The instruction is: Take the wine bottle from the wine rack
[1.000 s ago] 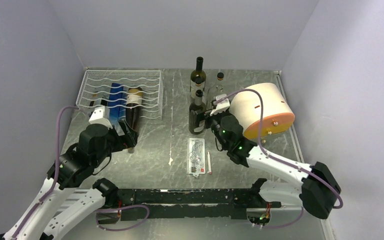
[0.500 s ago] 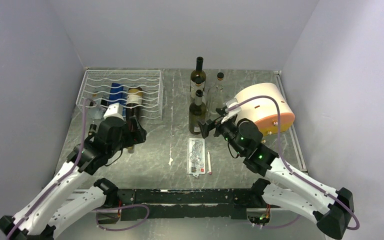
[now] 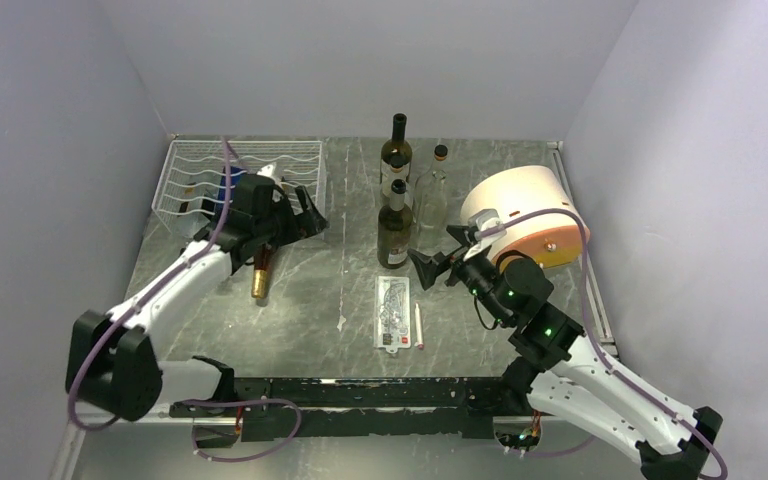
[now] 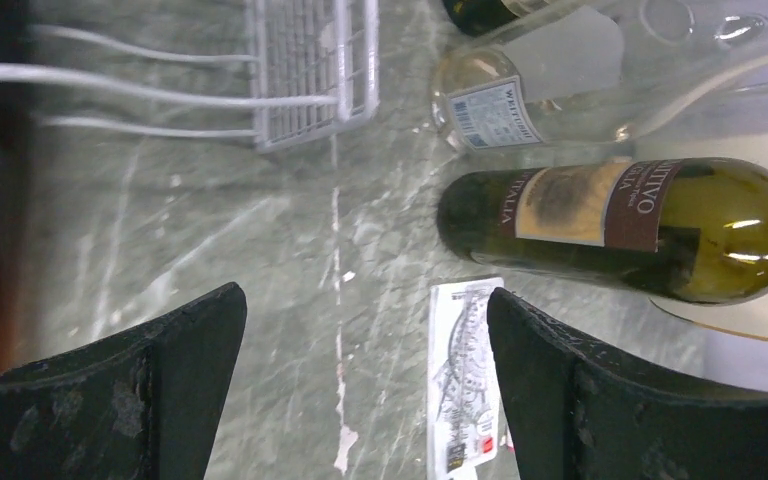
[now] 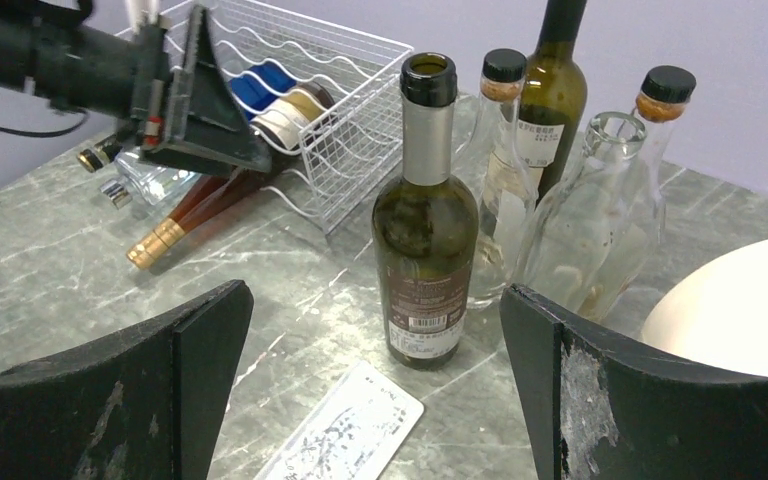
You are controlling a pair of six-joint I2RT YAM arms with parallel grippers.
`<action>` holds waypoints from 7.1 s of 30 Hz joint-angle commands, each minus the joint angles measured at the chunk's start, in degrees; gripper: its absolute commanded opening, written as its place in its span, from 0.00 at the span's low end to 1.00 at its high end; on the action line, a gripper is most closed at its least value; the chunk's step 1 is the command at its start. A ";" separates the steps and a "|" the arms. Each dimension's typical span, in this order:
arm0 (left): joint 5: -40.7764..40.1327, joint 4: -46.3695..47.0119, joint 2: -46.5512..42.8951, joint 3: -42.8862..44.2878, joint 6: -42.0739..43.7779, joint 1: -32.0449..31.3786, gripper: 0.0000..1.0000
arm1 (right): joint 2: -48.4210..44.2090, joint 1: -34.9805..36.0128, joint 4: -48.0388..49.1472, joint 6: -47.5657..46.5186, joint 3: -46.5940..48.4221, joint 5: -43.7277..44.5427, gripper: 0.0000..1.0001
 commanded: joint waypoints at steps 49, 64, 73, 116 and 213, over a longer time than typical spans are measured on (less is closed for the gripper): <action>2.66 -3.92 -0.12 4.89 16.95 11.09 0.94 | -4.63 -0.22 -4.57 2.62 -2.67 0.97 1.00; -27.27 -16.90 13.28 9.26 17.62 11.10 0.93 | -5.44 -0.20 -5.58 2.51 -2.14 2.27 1.00; -29.63 -13.43 24.68 14.55 17.12 11.29 0.94 | -5.61 -0.22 -5.00 2.77 -2.93 2.63 1.00; -6.88 -28.29 -10.64 -2.72 0.79 13.64 0.43 | 1.25 -0.22 -3.42 -0.61 -0.86 -5.11 1.00; -6.38 -38.56 -41.76 15.08 5.61 13.65 0.99 | 51.57 21.94 37.38 1.38 17.28 17.04 0.00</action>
